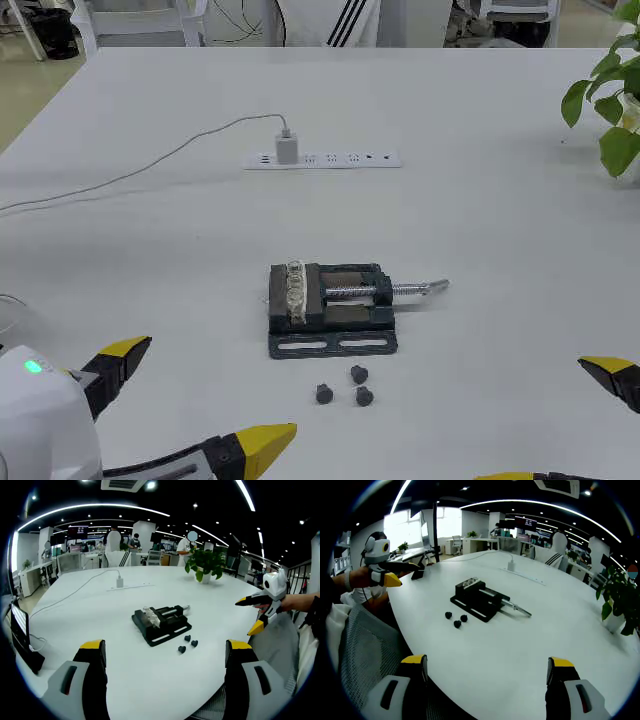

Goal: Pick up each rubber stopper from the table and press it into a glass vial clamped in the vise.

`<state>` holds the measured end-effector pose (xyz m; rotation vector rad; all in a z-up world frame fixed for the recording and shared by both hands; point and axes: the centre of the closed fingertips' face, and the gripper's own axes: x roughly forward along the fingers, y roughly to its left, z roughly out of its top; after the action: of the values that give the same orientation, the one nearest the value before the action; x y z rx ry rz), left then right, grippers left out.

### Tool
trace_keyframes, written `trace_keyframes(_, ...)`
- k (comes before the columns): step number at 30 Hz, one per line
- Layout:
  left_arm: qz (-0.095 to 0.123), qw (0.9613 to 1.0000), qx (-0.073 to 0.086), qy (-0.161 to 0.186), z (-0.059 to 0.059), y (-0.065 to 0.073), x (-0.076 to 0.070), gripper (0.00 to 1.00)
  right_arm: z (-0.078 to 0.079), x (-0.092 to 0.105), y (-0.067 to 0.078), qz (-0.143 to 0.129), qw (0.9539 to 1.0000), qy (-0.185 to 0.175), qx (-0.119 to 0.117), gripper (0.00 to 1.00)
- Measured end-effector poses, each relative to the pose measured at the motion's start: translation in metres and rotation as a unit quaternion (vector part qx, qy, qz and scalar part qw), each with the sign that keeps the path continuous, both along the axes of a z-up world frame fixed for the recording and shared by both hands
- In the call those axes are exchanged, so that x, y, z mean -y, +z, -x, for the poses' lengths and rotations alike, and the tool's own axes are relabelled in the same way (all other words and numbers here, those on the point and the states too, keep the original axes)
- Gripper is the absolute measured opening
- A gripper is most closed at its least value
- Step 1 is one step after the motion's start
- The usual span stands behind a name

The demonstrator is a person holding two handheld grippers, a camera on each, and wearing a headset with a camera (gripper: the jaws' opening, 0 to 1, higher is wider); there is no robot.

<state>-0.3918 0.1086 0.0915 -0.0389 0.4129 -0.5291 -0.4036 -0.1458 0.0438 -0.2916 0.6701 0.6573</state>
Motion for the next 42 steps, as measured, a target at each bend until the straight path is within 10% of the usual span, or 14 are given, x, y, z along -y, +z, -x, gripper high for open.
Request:
trace_keyframes(28,0.002,1.0,-0.003,0.001,-0.002,-0.004,-0.004,0.97,-0.02,-0.013,0.001,0.011,0.9995,0.03,0.003,0.97)
trace_keyframes(42,-0.009,0.9999,-0.005,-0.009,0.001,-0.01,-0.002,0.96,-0.035,-0.051,-0.001,0.03,0.9932,0.112,0.009,0.89)
